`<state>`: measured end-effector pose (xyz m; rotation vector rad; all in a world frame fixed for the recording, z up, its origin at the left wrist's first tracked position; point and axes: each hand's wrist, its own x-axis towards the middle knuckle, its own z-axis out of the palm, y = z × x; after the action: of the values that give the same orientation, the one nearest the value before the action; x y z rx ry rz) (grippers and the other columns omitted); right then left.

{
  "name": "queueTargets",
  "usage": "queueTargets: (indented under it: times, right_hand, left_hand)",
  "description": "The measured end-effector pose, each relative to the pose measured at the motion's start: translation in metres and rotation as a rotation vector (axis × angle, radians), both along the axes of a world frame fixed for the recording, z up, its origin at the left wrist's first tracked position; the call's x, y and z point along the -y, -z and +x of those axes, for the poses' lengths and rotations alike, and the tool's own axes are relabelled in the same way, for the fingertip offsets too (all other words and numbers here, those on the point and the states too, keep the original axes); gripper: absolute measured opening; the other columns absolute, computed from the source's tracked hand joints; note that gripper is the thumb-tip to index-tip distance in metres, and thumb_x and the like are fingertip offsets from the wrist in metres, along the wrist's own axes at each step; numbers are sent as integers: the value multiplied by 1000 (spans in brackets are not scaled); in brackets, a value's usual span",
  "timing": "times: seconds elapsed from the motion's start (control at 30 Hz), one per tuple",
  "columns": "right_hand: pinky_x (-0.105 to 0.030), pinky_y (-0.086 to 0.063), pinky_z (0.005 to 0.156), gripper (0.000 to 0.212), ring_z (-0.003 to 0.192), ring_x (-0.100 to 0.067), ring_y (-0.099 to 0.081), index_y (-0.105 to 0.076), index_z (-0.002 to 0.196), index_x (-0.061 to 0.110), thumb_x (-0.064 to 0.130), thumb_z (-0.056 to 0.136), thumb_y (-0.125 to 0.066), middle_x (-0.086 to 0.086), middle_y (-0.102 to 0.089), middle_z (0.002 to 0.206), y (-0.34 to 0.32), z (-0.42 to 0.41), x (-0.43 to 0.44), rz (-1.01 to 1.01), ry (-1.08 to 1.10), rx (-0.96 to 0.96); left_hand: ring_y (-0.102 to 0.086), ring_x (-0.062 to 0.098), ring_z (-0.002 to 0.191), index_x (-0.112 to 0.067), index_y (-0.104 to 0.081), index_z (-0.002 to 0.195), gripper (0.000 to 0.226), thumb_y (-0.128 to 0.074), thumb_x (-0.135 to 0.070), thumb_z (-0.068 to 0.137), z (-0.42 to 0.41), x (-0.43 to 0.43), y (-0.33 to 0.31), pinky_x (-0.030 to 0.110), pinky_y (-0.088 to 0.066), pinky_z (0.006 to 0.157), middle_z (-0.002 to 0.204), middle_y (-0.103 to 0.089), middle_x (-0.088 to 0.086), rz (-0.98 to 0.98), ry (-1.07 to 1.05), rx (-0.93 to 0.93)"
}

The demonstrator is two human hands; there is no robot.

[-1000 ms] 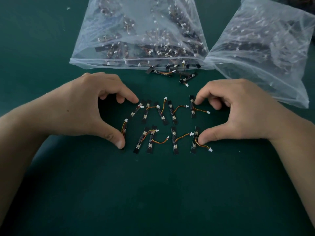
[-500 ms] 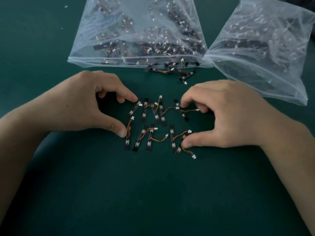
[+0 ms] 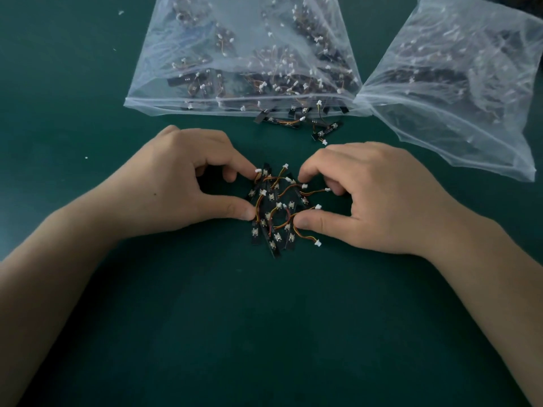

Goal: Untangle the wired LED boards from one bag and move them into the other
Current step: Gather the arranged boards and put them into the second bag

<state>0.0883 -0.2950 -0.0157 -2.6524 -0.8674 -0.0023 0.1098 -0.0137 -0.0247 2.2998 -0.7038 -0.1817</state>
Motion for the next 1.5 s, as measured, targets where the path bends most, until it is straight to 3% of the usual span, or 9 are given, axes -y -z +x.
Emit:
queueTargets:
  times: [0.1, 0.2, 0.33, 0.57, 0.77, 0.93, 1.17, 1.3, 1.5]
  right_hand:
    - [-25, -32, 71, 60, 73, -4, -40, -64, 117, 28, 78, 91, -45, 28, -39, 79, -4, 0, 2, 6, 5, -42]
    - [-25, -31, 74, 99, 75, 1, -40, -51, 137, 25, 100, 74, -36, 30, -37, 86, -10, -4, -1, -46, 35, -93]
    - [-42, -47, 93, 137, 106, -19, -59, -31, 158, 16, 111, 60, -28, 8, -61, 125, -7, -19, -10, -238, 57, 3]
    - [-34, -42, 80, 105, 107, -18, -58, -49, 145, 25, 101, 76, -30, 8, -59, 119, 0, -18, -21, -226, 128, 18]
    - [-37, -49, 70, 53, 96, -19, -61, -56, 127, 24, 61, 92, -44, 8, -65, 106, 4, -14, -24, -149, 157, 67]
    - [-34, -26, 60, 34, 83, -19, -53, -55, 114, 22, 40, 87, -46, 11, -58, 93, 3, -16, -29, -114, 229, 45]
    - [-32, -30, 52, 36, 79, -19, -54, -53, 110, 22, 54, 98, -41, 8, -60, 95, 3, -19, -38, -134, 318, 52]
    - [-27, -20, 46, 34, 62, -20, -38, -55, 113, 19, 48, 101, -41, 4, -64, 94, 2, -15, -35, -166, 291, 66]
    - [-36, -32, 49, 31, 58, -30, -46, -48, 111, 17, 44, 102, -35, 4, -54, 84, 6, -13, -29, -211, 307, 99]
  left_hand:
    - [-62, 15, 82, -52, -73, 103, 35, -71, -72, 74, -5, 9, 2, 29, -36, 86, 93, -64, -16, 21, -8, 66]
    - [-63, 13, 85, -46, -75, 105, 35, -68, -69, 80, -8, 13, 2, 32, -35, 87, 89, -62, -18, 46, 1, 131]
    - [-62, 8, 85, -41, -76, 105, 34, -68, -66, 82, -11, 17, 3, 31, -36, 86, 86, -62, -18, 48, -20, 168]
    - [-64, 9, 88, -34, -78, 107, 27, -74, -51, 86, -17, 30, 9, 44, -51, 90, 98, -63, -17, 12, -55, 188]
    - [-64, 7, 94, -30, -79, 114, 22, -67, -35, 97, -15, 27, 9, 50, -50, 91, 112, -64, -16, 27, 6, 209]
    - [-63, 14, 111, -29, -73, 129, 32, -60, -24, 100, -16, 27, 10, 52, -46, 93, 128, -62, -15, 103, 110, 244]
    - [-64, 17, 107, -27, -70, 134, 40, -57, -12, 99, -15, 26, 10, 53, -48, 90, 137, -64, -18, 70, 134, 240]
    - [-58, -6, 105, -23, -71, 133, 41, -57, -7, 98, -15, 23, 9, 42, -49, 94, 134, -68, -18, 10, 117, 206]
    - [-64, 13, 113, -28, -75, 123, 27, -60, -25, 100, -15, 25, 10, 50, -47, 98, 131, -66, -19, 60, 119, 216]
